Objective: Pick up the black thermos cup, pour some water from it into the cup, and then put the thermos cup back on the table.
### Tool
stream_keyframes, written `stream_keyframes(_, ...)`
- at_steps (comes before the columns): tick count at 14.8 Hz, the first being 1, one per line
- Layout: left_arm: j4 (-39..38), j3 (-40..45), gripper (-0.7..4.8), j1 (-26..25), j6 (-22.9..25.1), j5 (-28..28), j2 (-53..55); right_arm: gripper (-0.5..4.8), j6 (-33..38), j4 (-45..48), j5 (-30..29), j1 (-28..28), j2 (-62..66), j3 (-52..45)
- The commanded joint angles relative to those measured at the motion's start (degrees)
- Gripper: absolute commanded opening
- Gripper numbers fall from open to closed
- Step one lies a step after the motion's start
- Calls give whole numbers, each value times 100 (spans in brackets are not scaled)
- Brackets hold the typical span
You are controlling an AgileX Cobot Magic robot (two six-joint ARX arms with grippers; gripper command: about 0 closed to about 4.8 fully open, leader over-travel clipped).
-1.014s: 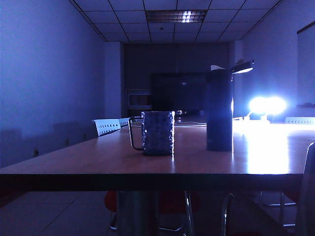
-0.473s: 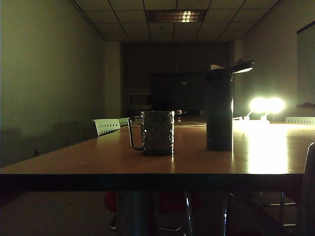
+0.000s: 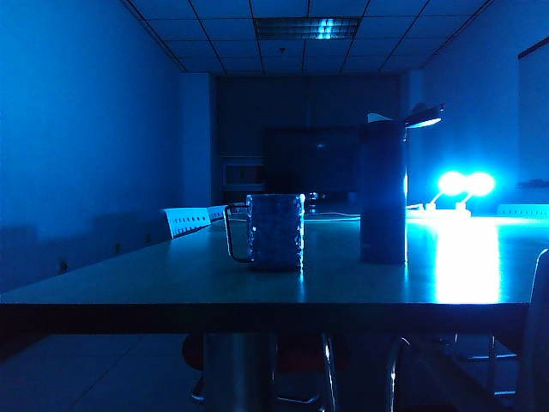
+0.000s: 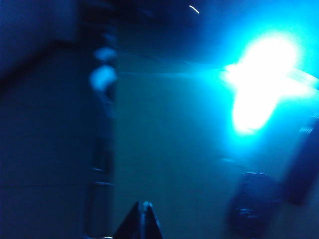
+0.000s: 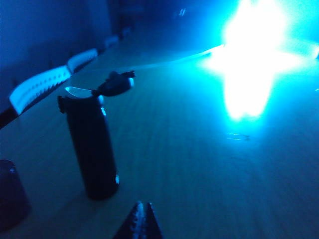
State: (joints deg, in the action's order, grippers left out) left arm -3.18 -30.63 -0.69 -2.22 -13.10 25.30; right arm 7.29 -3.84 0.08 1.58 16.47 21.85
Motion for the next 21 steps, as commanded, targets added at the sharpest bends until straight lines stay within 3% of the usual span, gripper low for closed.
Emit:
stream_keyframes(1, 68, -610, -8, 212, 7, -643, 654, -6, 20, 219, -181, 20, 835, 664)
stream_keyframes(4, 70, -890, -8, 1174, 9, -684, 1198, -6, 17, 988, -645, 109, 1646, 1036)
stream_keyframes(5, 46, -892, -8, 1574, 7, -468, 1322, -6, 26, 1228, -688, 190, 1875, 1067)
stream_keyframes(8, -90, -892, -8, 2957, 11, 1156, 1641, -6, 22, 1421, -769, 678, 2487, 1067)
stream_keyframes(9, -162, -894, -8, 3222, 55, 1384, 1729, -6, 22, 1574, -743, 874, 2653, 1067)
stream_keyframes(11, -258, -896, -8, 3539, 48, 1462, 1974, -6, 20, 1950, -619, 1119, 2973, 1064)
stream_keyframes(14, -227, -901, -8, 3582, 48, 1440, 2061, -1, 20, 2896, -667, 1235, 3700, 1062)
stream_keyframes(15, -227, -907, -8, 3578, 50, 1445, 2061, 169, -35, 3296, -820, 1235, 3985, 1062)
stream_keyframes(16, -210, -922, -8, 3576, 50, 1443, 2061, 479, -35, 3777, -828, 1252, 4347, 1062)
stream_keyframes(21, -57, -925, -8, 3578, 50, 1432, 2061, 479, -17, 6194, -382, 1276, 6489, 1110)
